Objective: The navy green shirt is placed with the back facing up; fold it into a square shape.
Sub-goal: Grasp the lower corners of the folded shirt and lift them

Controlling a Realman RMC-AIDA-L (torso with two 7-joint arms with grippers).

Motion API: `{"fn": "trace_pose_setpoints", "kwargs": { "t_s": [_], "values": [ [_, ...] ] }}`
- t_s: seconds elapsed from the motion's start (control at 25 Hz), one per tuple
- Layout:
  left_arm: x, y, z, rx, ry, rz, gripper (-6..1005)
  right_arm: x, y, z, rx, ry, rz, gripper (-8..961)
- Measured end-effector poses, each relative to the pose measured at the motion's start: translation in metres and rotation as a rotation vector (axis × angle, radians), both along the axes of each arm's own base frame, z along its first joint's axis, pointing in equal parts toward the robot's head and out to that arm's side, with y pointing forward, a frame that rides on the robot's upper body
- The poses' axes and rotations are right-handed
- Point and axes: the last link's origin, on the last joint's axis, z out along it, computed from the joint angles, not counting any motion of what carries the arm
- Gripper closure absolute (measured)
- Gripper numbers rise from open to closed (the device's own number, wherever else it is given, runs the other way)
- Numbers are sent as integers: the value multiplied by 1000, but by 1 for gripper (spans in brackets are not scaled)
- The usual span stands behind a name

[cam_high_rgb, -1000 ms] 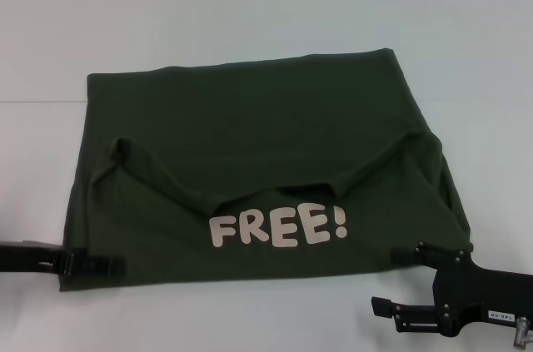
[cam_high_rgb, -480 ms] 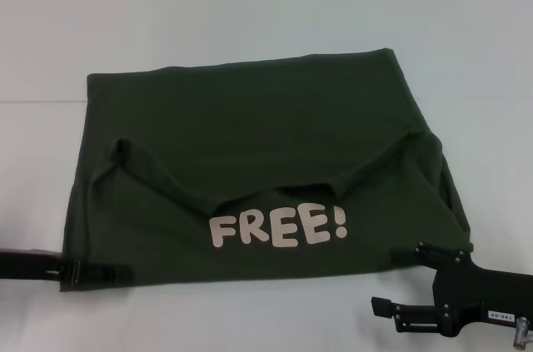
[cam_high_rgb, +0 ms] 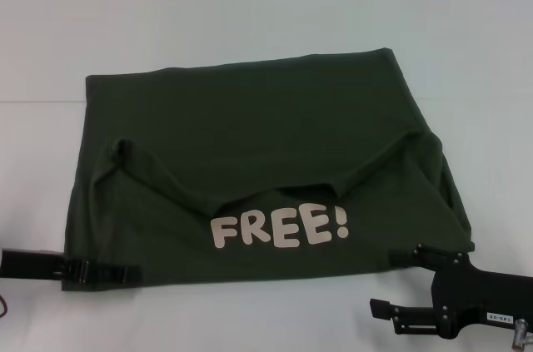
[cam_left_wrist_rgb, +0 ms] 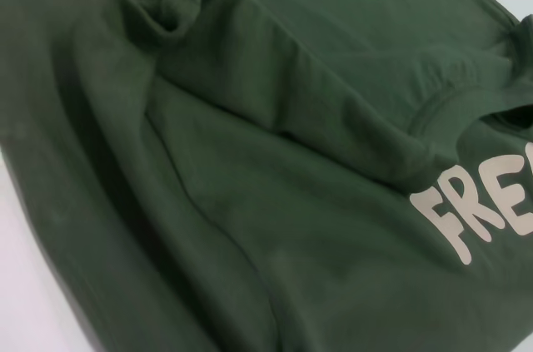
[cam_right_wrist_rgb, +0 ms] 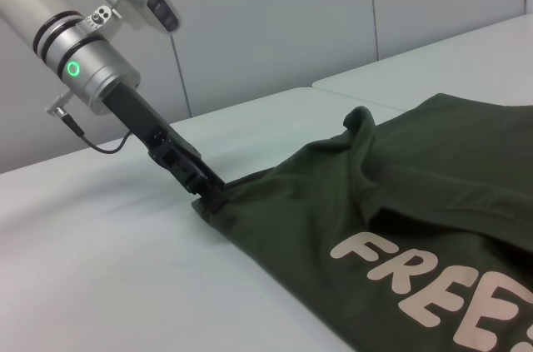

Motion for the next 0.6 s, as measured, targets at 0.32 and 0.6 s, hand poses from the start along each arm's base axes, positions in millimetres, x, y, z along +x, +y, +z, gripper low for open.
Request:
{"fn": "trace_pose_setpoints", "kwargs": {
  "t_s": [0.32,0.6],
  "values": [
    [-5,3,5,35,16,29,224,0,0,0,-1,1,-1,22],
    [-3,4,4,16,26,22,499,0,0,0,-2,2,-3,24]
  ]
}}
